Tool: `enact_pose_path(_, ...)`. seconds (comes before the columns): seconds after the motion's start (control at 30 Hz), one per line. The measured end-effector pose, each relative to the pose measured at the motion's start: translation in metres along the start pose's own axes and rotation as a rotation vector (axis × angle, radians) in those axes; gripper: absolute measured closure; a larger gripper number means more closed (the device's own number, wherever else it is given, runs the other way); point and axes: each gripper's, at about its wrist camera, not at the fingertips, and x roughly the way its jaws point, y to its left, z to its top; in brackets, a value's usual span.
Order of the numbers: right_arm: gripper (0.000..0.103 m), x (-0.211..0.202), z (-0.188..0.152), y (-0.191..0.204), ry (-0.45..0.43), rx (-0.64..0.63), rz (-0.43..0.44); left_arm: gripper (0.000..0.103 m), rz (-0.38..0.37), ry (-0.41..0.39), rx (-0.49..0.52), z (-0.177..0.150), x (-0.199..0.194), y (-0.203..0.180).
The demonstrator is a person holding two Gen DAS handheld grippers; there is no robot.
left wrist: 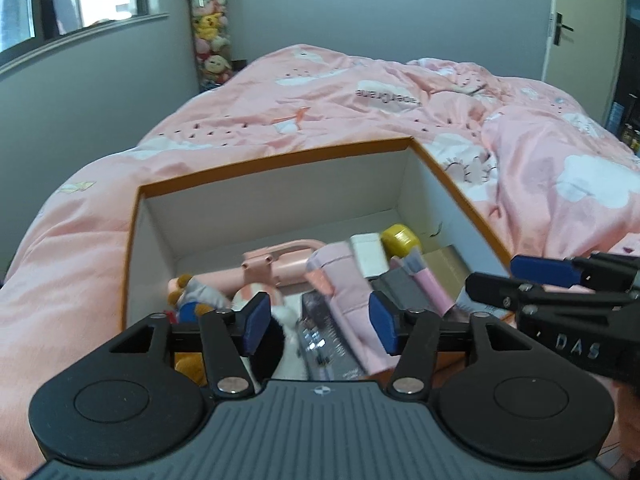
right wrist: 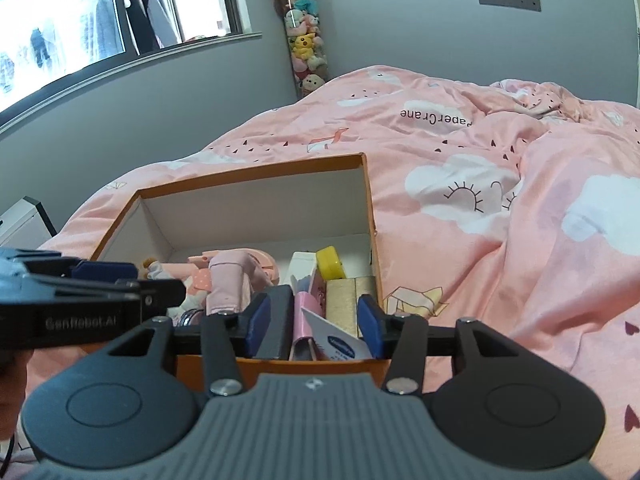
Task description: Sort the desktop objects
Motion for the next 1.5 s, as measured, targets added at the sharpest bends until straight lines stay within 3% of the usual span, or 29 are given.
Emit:
enact_pose_path(0.4,0.047,0.003,-0.01,0.01,-0.013,-0.051,0.018,0.028,0.091,-0.015,-0.07,-0.025,0.001,0.005)
enact_pose_path(0.87,0.041,0.008,-0.017,0.008,-0.038,-0.044,0.024,0.016,0.124,-0.036,-0.179,-0.039,0.011,0.015)
enact_pose_path(1.0,0.04,0.011,-0.018,0.009,-0.034,-0.053,0.019,0.015,0.122,-0.036,-0.187,-0.041,0.013,0.016)
enact_pose_path(1.27,0.033,0.016,-0.021,0.014,-0.024,-0.091,0.004,0.004,0.17,-0.044,-0.194,-0.044,0.019,0.014)
enact_pose_path(1.5,0.032,0.02,-0.022,0.016,-0.019,-0.106,-0.006,0.003,0.171,-0.044,-0.193,-0.043,0.021,0.015)
